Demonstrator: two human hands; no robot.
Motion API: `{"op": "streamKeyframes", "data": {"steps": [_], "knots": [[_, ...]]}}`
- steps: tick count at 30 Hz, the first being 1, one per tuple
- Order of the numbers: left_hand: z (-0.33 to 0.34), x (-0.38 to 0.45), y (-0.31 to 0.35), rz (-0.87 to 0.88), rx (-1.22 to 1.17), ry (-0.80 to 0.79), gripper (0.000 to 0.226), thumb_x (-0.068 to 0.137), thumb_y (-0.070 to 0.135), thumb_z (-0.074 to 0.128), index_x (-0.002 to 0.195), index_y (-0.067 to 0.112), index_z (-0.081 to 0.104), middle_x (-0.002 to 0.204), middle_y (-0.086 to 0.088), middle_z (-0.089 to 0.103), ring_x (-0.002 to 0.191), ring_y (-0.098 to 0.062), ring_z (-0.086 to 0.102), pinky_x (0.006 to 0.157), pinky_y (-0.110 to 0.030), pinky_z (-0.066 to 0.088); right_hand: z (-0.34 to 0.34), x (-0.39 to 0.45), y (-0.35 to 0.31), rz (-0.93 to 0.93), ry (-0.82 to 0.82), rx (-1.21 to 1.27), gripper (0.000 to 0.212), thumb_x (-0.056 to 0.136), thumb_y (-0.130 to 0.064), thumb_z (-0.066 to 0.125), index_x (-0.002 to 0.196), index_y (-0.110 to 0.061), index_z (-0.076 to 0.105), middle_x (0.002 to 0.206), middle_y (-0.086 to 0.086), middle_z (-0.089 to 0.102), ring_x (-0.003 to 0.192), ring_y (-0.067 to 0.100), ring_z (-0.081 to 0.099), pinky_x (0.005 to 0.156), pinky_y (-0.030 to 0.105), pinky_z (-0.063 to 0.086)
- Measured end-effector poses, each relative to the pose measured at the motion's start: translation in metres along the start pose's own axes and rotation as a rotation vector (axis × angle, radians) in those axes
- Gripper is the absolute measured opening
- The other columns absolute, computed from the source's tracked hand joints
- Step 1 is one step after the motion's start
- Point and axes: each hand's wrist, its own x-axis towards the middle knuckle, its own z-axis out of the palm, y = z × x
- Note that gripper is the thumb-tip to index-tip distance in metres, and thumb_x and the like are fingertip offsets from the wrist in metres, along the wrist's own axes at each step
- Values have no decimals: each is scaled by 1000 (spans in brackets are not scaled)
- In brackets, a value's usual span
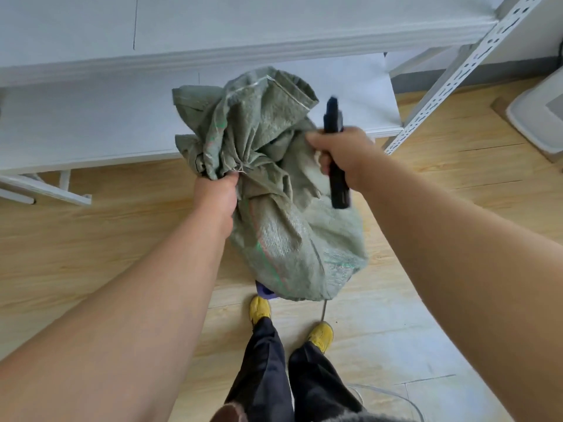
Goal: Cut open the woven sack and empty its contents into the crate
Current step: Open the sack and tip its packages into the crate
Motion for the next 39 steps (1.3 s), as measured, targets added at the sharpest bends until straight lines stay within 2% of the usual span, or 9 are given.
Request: {"op": "streamKeyframes", "data": {"steps": [8, 10, 12, 17, 19, 22, 27, 32, 39], "knots": [[4, -9, -2, 56, -75, 77, 38, 86, 22, 66, 122, 22, 56, 117, 1, 64, 106, -22, 61, 97, -44, 47, 2, -11, -12, 10, -59, 148, 13, 87, -11, 68, 90, -8, 56, 58, 1, 50, 40, 10, 44, 42, 22, 42], [3, -12, 1, 86, 3, 117, 40, 86, 22, 66, 124, 22, 56, 119, 1, 64, 102, -20, 60, 94, -38, 47, 3, -18, -10, 36, 72, -145, 14, 88, -13, 67, 93, -5, 57, 60, 5, 53, 40, 13, 46, 43, 23, 44], [4, -18, 4, 107, 19, 108, 44, 85, 20, 65, 128, 21, 53, 120, 1, 63, 104, -20, 60, 93, -36, 47, 9, -24, -10, 1, 14, -105, 13, 87, -11, 69, 90, -6, 58, 61, 4, 54, 37, 10, 45, 41, 21, 43], [13, -39, -4, 176, 374, -426, 56, 72, 21, 80, 124, 15, 58, 115, 2, 67, 108, -12, 63, 94, -29, 50, 26, -39, -22, -103, -140, -200, 14, 85, -8, 68, 84, -9, 54, 64, 9, 52, 41, 13, 44, 44, 24, 42], [19, -45, -6, 315, 332, -322, 53, 69, 27, 84, 117, 19, 63, 110, 9, 69, 101, 1, 63, 83, -15, 50, 19, -44, -24, -91, -270, -184, 13, 86, -7, 67, 87, -11, 55, 68, 9, 52, 42, 11, 42, 43, 24, 40], [28, -43, 1, 394, 318, 42, 45, 72, 31, 80, 112, 14, 66, 109, 1, 70, 99, -14, 65, 75, -22, 47, 4, -51, -19, -90, -337, 30, 7, 90, -11, 65, 95, -12, 60, 78, 2, 64, 41, 6, 41, 43, 21, 40], [23, -34, 24, 387, 135, 233, 38, 73, 28, 75, 107, 15, 62, 103, 2, 67, 98, -20, 65, 77, -23, 44, -25, -53, 20, -63, 54, 147, 19, 84, -11, 70, 103, -15, 69, 107, 13, 73, 42, 6, 44, 45, 22, 43], [16, -41, 43, 570, 233, 272, 36, 77, 25, 71, 110, 14, 61, 110, -2, 69, 100, -20, 63, 79, -23, 44, -46, -53, 43, 15, 284, 130, 28, 77, -8, 77, 104, -9, 69, 83, 11, 67, 37, 11, 41, 42, 24, 41], [13, -56, 65, 537, 65, 261, 40, 78, 23, 70, 116, 14, 59, 108, 6, 66, 99, -16, 62, 86, -25, 48, -44, -59, 51, -28, 270, -25, 19, 81, -9, 72, 97, -19, 71, 71, 3, 65, 34, 9, 44, 42, 22, 43]]}}
